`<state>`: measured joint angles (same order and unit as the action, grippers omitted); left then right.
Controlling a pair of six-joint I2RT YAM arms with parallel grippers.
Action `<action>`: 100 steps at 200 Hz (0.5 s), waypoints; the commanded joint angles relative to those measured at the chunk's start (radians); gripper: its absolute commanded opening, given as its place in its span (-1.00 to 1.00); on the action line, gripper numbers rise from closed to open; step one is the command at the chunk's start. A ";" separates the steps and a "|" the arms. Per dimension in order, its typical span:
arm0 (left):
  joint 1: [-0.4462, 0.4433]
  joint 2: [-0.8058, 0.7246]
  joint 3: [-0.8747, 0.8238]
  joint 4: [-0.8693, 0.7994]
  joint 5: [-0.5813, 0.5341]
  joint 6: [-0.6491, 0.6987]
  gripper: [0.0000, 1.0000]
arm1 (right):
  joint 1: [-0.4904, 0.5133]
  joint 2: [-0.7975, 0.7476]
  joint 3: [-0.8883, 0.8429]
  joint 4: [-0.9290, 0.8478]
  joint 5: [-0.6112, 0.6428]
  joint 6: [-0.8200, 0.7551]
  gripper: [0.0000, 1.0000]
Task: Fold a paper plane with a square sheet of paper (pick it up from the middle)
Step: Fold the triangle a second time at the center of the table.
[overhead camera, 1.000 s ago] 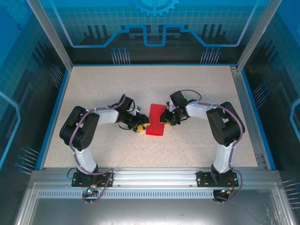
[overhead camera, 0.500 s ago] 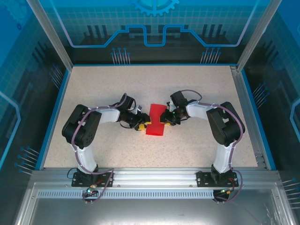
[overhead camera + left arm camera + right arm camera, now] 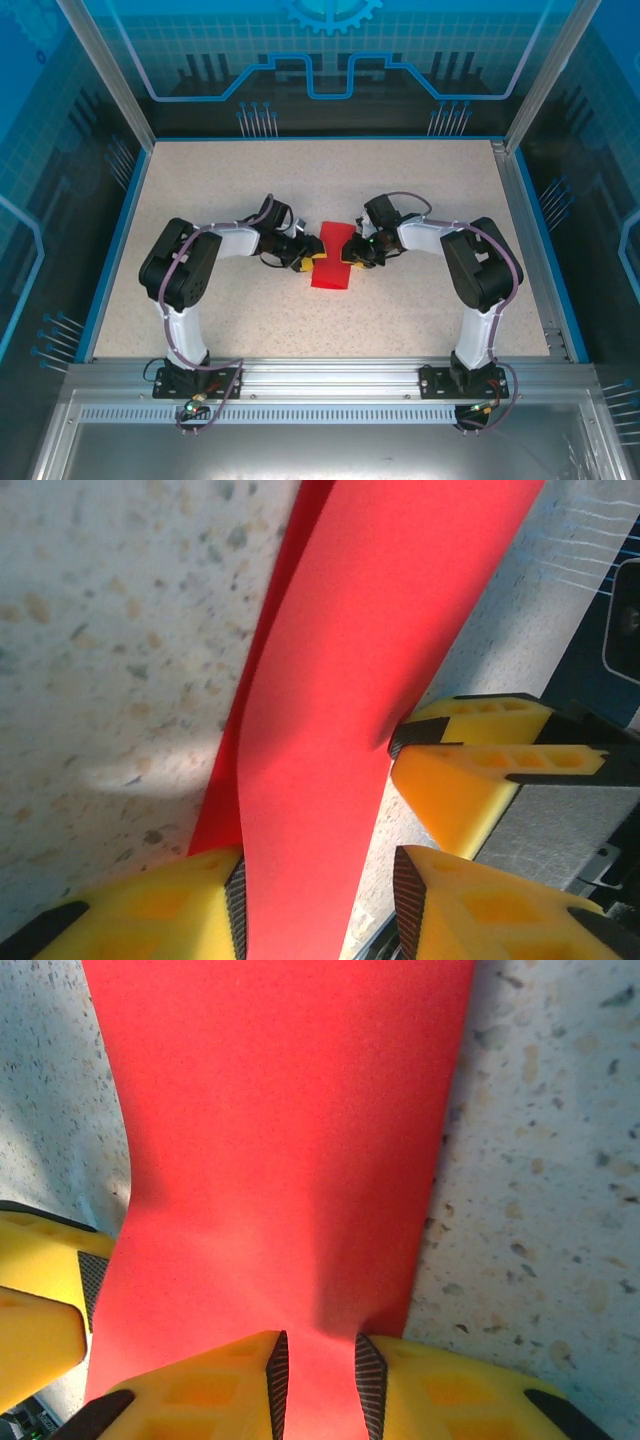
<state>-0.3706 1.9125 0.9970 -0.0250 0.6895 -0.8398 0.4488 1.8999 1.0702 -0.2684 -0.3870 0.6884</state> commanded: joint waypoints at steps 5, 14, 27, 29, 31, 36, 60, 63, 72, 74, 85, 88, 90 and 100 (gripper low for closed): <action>-0.003 0.029 0.037 0.013 0.023 -0.019 -0.18 | -0.005 0.043 -0.048 -0.038 0.042 -0.001 -0.40; -0.002 0.035 0.043 0.017 0.023 -0.024 -0.21 | -0.005 0.039 -0.050 -0.028 0.036 -0.002 -0.40; 0.000 0.045 0.050 0.022 0.024 -0.028 -0.30 | -0.008 0.033 -0.049 0.000 0.013 -0.006 -0.39; -0.001 0.046 0.052 0.022 0.024 -0.029 -0.32 | -0.007 0.034 -0.047 0.002 0.011 -0.007 -0.39; -0.001 0.046 0.053 0.022 0.024 -0.029 -0.33 | -0.008 0.033 -0.045 0.004 0.006 -0.008 -0.39; 0.001 0.049 0.055 0.022 0.023 -0.030 -0.37 | -0.009 0.031 -0.040 0.006 -0.004 -0.012 -0.38; 0.003 0.050 0.061 0.021 0.023 -0.031 -0.45 | -0.009 -0.004 -0.007 -0.001 -0.006 -0.033 -0.35; 0.004 0.049 0.061 0.020 0.023 -0.031 -0.45 | -0.009 -0.010 -0.006 -0.002 -0.006 -0.035 -0.34; 0.005 0.048 0.062 0.016 0.022 -0.029 -0.44 | -0.010 -0.029 -0.004 0.003 -0.004 -0.037 -0.33; 0.005 0.047 0.062 0.014 0.022 -0.029 -0.43 | -0.009 -0.033 -0.003 0.004 -0.004 -0.039 -0.33; 0.004 0.044 0.063 0.006 0.022 -0.024 -0.38 | -0.009 -0.052 0.001 0.003 -0.005 -0.043 -0.32; 0.004 0.044 0.063 0.004 0.022 -0.024 -0.37 | -0.009 -0.056 0.002 0.001 -0.005 -0.045 -0.32; 0.004 0.044 0.063 0.003 0.022 -0.023 -0.37 | -0.009 -0.057 0.003 0.000 -0.005 -0.046 -0.32; 0.004 0.043 0.063 -0.003 0.023 -0.018 -0.39 | -0.009 -0.071 0.003 -0.002 -0.010 -0.050 -0.31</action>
<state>-0.3695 1.9530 1.0348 -0.0097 0.6899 -0.8593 0.4431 1.8797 1.0615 -0.2531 -0.4042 0.6682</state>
